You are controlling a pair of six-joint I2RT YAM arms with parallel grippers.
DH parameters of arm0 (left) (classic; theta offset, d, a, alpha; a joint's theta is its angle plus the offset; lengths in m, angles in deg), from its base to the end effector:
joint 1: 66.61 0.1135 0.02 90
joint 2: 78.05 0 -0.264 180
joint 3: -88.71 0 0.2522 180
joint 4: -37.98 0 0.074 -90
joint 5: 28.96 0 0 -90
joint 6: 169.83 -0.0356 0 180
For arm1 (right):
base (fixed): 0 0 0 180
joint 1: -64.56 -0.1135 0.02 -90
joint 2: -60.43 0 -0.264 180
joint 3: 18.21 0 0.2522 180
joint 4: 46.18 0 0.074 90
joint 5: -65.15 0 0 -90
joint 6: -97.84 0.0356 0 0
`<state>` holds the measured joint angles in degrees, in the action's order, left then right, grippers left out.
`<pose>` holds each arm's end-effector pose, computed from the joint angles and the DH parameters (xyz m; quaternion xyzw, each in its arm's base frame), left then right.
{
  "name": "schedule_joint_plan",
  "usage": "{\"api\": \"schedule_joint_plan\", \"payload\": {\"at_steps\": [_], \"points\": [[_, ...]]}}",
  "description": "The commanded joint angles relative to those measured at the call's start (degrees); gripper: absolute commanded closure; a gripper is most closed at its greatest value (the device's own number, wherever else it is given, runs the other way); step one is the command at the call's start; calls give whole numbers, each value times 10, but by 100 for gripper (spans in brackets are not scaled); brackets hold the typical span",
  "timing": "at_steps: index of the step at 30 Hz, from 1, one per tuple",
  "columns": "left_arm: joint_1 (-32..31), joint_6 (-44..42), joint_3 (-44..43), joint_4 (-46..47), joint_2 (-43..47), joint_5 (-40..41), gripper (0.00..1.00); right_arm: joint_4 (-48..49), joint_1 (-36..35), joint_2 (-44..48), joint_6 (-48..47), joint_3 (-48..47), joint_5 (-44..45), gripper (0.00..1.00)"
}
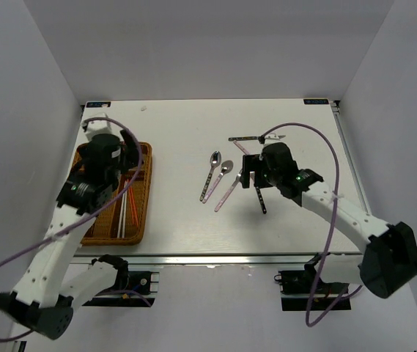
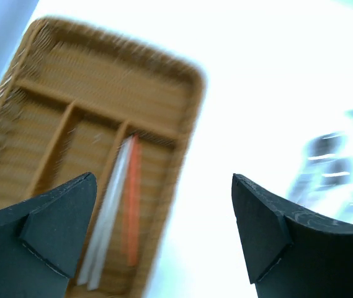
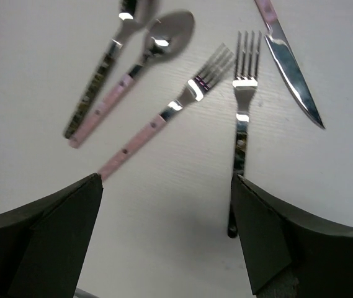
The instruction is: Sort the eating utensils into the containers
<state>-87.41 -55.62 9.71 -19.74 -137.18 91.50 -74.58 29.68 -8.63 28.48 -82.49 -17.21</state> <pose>0.1975 -0.0557 0.3616 -0.1412 0.8629 0.0557 0.4821 0.2229 0.1496 0.2792 -0.0773 0.8748 0.1693 0.4474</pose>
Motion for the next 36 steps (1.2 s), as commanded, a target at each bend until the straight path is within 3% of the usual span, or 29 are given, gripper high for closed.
{"api": "schedule_joint_plan", "payload": {"at_steps": [1, 4, 11, 18, 22, 29, 32, 34, 36], "points": [[2, 50, -31, -25, 62, -78, 2, -73, 29, -55, -49, -40, 20, 13], [2, 39, -23, -24, 89, -132, 2, -94, 63, -123, -72, -69, 20, 24], [2, 6, 1, -39, 106, -164, 2, -102, 102, -256, -114, -112, 1, 39], [2, -8, 32, -31, 102, -179, 2, -77, 103, -311, -111, -94, -35, 46], [2, -9, 49, -21, 99, -184, 2, -68, 103, -317, -105, -84, -22, 51], [2, 13, 65, -4, 104, -203, 2, -71, 102, -305, -102, -58, -14, 97], [2, 41, 69, 12, 109, -235, 2, -69, 101, -249, -86, -40, -17, 100], [2, 80, 98, 70, 116, -319, 2, -69, 96, -209, -69, -35, -24, 100], [1, 153, 141, 197, 135, -403, 2, -67, 83, -144, -56, -34, -35, 100]]}}
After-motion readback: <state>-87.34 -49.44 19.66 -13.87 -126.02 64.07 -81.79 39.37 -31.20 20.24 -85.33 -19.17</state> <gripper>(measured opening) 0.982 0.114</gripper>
